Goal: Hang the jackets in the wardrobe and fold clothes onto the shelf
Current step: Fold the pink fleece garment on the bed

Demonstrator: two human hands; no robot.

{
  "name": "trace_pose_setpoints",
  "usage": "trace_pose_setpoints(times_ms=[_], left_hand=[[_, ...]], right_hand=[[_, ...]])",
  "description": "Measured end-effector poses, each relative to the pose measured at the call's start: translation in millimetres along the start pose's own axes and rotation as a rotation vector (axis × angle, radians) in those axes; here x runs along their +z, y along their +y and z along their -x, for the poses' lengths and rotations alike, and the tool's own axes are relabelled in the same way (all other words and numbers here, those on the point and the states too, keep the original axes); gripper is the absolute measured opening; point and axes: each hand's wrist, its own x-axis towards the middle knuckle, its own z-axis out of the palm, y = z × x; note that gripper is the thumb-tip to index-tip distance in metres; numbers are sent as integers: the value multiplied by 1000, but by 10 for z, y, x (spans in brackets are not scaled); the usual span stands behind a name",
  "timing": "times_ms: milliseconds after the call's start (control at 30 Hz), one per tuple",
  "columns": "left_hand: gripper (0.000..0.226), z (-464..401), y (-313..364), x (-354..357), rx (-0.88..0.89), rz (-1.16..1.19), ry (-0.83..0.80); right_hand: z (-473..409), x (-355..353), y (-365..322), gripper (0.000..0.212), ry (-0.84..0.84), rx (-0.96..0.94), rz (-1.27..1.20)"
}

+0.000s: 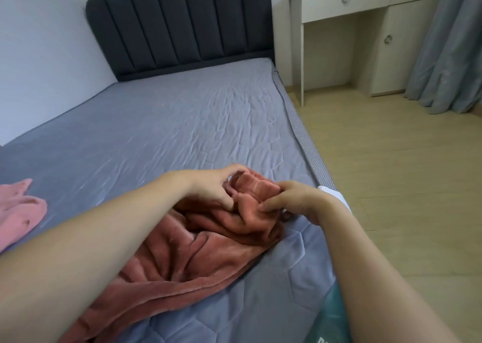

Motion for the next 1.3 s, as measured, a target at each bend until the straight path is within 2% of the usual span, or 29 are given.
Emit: trace_pose_setpoints(times_ms=[33, 100, 167, 233, 300, 367, 433, 500, 567, 633, 700, 767, 833, 867, 933, 1000, 1100, 1200, 1267, 1300], left_hand=[[57, 39, 61, -36, -1, -105, -8], [28, 136, 192, -116, 33, -498, 17], [11, 325, 301, -123, 203, -923, 162], [19, 576, 342, -26, 426, -1270, 367], [24, 841, 287, 99, 508, -1360, 393], [24, 1058, 139, 224, 472, -1384, 428], [24, 1192, -2, 321, 315, -1380, 570], [22, 1285, -81, 438, 149, -1299, 710], [28, 1333, -106, 593, 115, -1151, 777], [38, 1350, -93, 740, 189, -941, 773], [37, 1369, -66, 806, 263, -782, 755], [32, 1391, -63, 798, 297, -787, 702], [36, 1406, -80, 777, 267, -816, 625], [41, 1409, -87, 781, 224, -807, 580], [49, 1366, -103, 813, 115, -744, 506], [57, 1296, -101, 850, 11, -644, 506], [71, 1125, -7, 844, -209, -490, 522], [73, 851, 144, 832, -423, -513, 427], [79, 715, 228, 837, -512, -467, 408], [75, 672, 253, 849, -530, -462, 424]], right_hand=[[22, -18, -8, 25, 1, -37, -2], [67, -27, -57, 28, 25, -113, 29], [128, 10, -149, 20, 20, -154, 130], [210, 87, -250, 20, -39, -168, 279], [319, 158, -323, 36, -60, -132, 417], [442, 236, -358, 51, -70, -80, 498], [540, 329, -359, 45, -116, -86, 547], [615, 407, -368, 27, -122, -135, 684], [681, 449, -426, 27, -25, -251, 887], [745, 484, -477, 32, 83, -443, 973], [769, 507, -499, 33, 96, -525, 953], [802, 497, -544, 23, -25, -389, 741], [758, 439, -541, 33, -68, -238, 545], [711, 407, -515, 30, 7, -222, 632], [586, 369, -419, 20, 220, -287, 967], [486, 421, -288, 37, 258, -302, 1108], [289, 487, -95, 34, 324, -383, 1143], [123, 513, -35, 36, 366, -544, 1091], [49, 521, -16, 39, 397, -561, 1090], [22, 521, 5, 39, 420, -555, 1094]])
